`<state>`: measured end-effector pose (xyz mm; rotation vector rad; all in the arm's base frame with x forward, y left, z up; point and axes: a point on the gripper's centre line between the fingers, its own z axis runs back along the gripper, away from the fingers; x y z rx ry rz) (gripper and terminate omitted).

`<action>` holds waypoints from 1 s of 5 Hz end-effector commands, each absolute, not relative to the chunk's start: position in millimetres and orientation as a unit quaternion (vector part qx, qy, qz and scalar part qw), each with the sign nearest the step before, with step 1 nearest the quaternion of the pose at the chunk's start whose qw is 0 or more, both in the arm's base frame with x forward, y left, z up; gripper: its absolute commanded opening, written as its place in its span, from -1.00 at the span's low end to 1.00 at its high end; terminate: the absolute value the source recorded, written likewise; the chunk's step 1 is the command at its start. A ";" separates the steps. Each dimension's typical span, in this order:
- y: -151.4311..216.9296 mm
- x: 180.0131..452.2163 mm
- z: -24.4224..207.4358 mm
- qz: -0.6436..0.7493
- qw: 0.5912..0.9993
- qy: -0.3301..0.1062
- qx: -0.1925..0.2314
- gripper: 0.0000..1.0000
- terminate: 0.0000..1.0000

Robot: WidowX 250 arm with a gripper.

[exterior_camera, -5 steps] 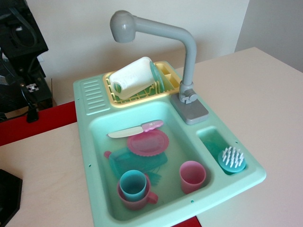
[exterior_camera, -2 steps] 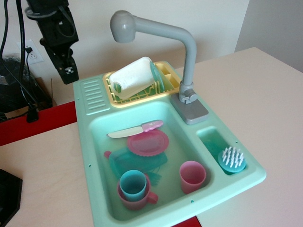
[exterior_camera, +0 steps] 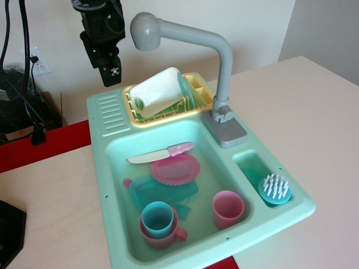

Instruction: Turn faucet front to right

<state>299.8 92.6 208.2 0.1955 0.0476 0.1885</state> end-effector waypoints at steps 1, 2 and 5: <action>92.8 319.2 227.7 0.094 0.991 -0.002 0.100 1.00 -1.00; 77.0 323.7 222.4 0.081 0.993 0.005 0.090 1.00 -1.00; -30.5 319.3 215.9 -0.046 0.996 0.007 0.080 1.00 -1.00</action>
